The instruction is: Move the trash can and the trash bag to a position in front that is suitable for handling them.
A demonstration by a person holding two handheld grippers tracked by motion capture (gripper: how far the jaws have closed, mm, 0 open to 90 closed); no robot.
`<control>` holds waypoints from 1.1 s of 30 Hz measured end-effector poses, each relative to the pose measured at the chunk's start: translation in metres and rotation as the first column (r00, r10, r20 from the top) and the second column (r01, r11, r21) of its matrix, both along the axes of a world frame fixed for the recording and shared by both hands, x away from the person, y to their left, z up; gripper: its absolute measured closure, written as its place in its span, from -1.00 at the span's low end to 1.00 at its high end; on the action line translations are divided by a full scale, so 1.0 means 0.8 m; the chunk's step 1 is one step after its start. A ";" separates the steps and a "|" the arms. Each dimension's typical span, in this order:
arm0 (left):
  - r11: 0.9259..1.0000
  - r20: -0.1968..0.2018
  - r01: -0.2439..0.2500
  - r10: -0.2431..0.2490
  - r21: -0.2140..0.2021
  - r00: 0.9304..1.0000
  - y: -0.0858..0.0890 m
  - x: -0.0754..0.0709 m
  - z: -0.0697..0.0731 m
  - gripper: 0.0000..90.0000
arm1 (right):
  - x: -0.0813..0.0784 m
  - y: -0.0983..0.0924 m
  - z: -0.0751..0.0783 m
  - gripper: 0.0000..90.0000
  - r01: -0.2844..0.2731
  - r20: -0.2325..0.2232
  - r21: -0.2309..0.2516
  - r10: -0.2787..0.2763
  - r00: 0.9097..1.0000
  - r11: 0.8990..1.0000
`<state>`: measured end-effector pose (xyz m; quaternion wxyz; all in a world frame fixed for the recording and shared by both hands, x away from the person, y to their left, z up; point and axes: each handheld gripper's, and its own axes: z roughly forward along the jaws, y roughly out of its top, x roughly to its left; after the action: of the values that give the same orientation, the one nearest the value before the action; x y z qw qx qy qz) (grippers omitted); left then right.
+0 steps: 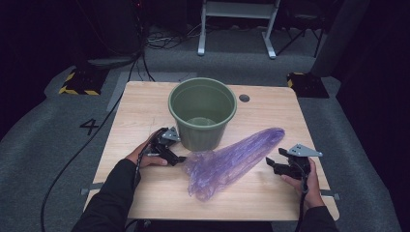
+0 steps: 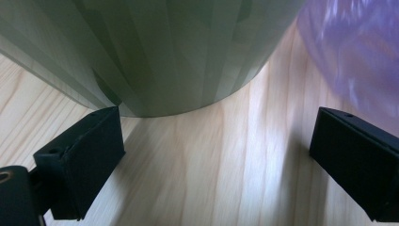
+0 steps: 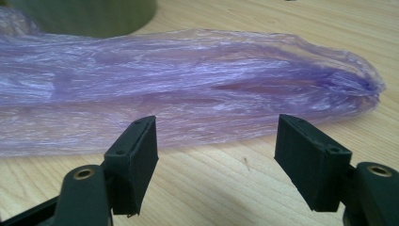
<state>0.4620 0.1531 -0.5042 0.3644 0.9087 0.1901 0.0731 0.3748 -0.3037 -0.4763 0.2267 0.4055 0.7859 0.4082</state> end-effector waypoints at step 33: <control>0.988 0.006 -0.156 0.156 -0.012 0.988 0.075 -0.148 -0.001 -0.85 | 0.074 0.033 -0.021 -0.55 0.134 -0.122 -0.051 -0.139 0.983 0.990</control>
<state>0.3436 0.2130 -0.5050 0.3635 0.8886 0.2600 0.1033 0.4342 -0.2775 -0.4928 0.2132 0.4782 0.7774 0.3486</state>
